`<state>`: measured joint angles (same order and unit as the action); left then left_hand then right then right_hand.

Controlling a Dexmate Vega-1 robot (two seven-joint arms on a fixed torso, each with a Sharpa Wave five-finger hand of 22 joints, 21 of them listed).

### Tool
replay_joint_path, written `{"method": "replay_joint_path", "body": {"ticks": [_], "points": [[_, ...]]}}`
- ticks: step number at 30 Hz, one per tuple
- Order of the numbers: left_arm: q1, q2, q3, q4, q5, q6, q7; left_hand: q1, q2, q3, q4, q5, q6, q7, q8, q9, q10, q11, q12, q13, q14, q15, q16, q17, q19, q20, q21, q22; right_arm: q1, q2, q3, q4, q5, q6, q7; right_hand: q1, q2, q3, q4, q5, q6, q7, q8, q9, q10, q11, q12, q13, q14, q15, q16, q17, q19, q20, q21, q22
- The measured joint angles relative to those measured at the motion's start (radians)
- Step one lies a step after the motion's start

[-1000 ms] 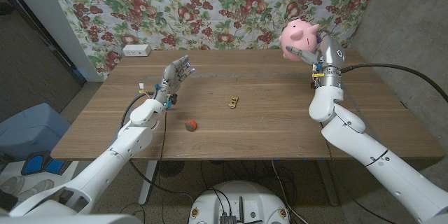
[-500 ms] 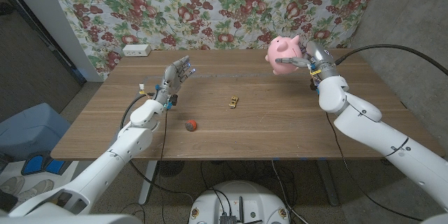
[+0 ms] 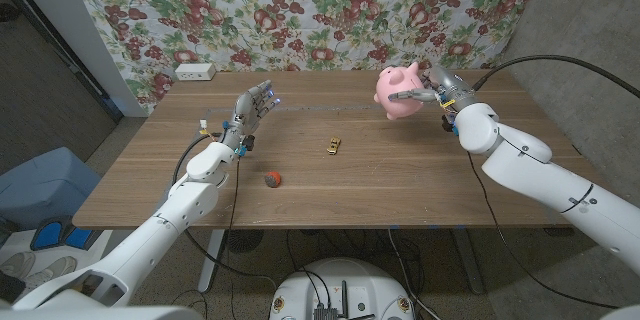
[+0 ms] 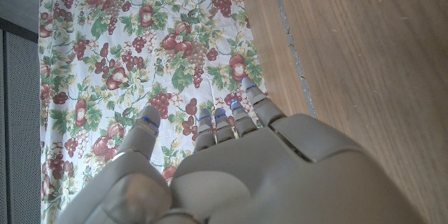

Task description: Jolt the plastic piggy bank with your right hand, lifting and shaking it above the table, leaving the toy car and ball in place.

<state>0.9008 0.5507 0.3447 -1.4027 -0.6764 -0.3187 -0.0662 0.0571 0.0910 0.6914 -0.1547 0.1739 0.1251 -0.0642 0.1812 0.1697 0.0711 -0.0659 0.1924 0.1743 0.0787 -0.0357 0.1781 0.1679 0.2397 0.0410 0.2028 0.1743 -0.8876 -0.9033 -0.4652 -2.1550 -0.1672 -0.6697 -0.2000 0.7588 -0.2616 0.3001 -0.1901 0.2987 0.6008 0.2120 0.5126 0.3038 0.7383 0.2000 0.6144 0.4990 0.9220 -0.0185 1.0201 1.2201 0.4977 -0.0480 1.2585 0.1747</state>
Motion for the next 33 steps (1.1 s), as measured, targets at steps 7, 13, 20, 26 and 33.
{"method": "replay_joint_path", "body": {"ticks": [7, 13, 20, 26, 33], "points": [[-0.002, -0.001, 0.002, 0.001, 0.000, 0.000, 0.000, 0.000, 0.000, 0.000, 0.000, 0.000, 0.000, 0.000, 0.000, 0.000, 0.000, 0.000, 0.000, 0.000, 0.000, 0.000, 0.000, 0.000, 0.000, 0.000, 0.000, 0.000, -0.008, 0.009, -0.003, 0.004, -0.002, -0.001, -0.050, 0.000, 0.000, 0.000, 0.000, 0.000, 0.005, 0.002, 0.002, 0.000, 0.011, -0.010, 0.000, 0.000, 0.000, 0.000, 0.001, 0.000, 0.000, 0.000, 0.000, 0.000], [-0.007, -0.004, 0.003, 0.007, 0.001, 0.001, 0.000, 0.000, 0.000, 0.000, 0.000, 0.000, 0.000, 0.000, 0.000, 0.000, 0.000, 0.000, 0.000, 0.000, 0.000, 0.000, 0.000, 0.000, 0.000, 0.000, 0.000, 0.000, -0.034, 0.047, 0.000, 0.026, -0.036, 0.029, -0.164, 0.000, 0.000, 0.000, 0.000, 0.000, 0.005, 0.002, 0.002, 0.000, 0.016, -0.005, 0.000, 0.000, 0.005, -0.005, 0.001, -0.003, 0.000, 0.000, 0.000, 0.000], [-0.012, -0.006, 0.004, 0.013, 0.003, 0.001, 0.000, 0.000, 0.000, 0.000, 0.000, 0.000, 0.000, 0.000, 0.000, 0.000, 0.000, 0.000, 0.000, 0.000, 0.000, 0.000, 0.000, 0.000, 0.000, 0.000, 0.000, 0.000, -0.063, 0.123, 0.011, 0.069, -0.087, 0.061, -0.326, 0.000, 0.000, 0.000, 0.000, 0.000, 0.005, 0.002, 0.002, 0.000, 0.016, -0.005, 0.000, 0.000, 0.005, -0.005, 0.001, -0.003, 0.000, 0.000, 0.000, 0.000], [-0.016, -0.008, 0.004, 0.017, 0.003, 0.002, 0.000, 0.000, 0.000, 0.000, 0.000, 0.000, 0.000, 0.000, 0.000, 0.000, 0.000, 0.000, 0.000, 0.000, 0.000, 0.000, 0.000, 0.000, 0.000, 0.000, 0.000, 0.000, -0.080, 0.197, 0.023, 0.109, -0.116, 0.076, -0.429, 0.000, 0.000, 0.000, 0.000, 0.000, 0.005, 0.002, 0.002, 0.000, 0.016, -0.005, 0.000, 0.000, 0.005, -0.005, 0.001, -0.003, 0.000, 0.000, 0.007, -0.003], [-0.023, -0.010, 0.006, 0.025, 0.004, 0.002, -0.001, 0.000, 0.000, 0.000, 0.000, 0.000, 0.000, 0.000, 0.000, 0.000, 0.000, 0.000, 0.000, 0.000, 0.000, 0.000, 0.000, 0.000, 0.000, 0.000, 0.000, 0.000, -0.094, 0.286, 0.040, 0.154, -0.155, 0.099, -0.587, 0.000, 0.000, 0.000, 0.000, 0.000, 0.012, 0.002, 0.000, 0.000, 0.016, -0.005, -0.001, 0.000, 0.005, -0.005, 0.001, -0.003, 0.000, 0.000, 0.007, -0.003]]}}
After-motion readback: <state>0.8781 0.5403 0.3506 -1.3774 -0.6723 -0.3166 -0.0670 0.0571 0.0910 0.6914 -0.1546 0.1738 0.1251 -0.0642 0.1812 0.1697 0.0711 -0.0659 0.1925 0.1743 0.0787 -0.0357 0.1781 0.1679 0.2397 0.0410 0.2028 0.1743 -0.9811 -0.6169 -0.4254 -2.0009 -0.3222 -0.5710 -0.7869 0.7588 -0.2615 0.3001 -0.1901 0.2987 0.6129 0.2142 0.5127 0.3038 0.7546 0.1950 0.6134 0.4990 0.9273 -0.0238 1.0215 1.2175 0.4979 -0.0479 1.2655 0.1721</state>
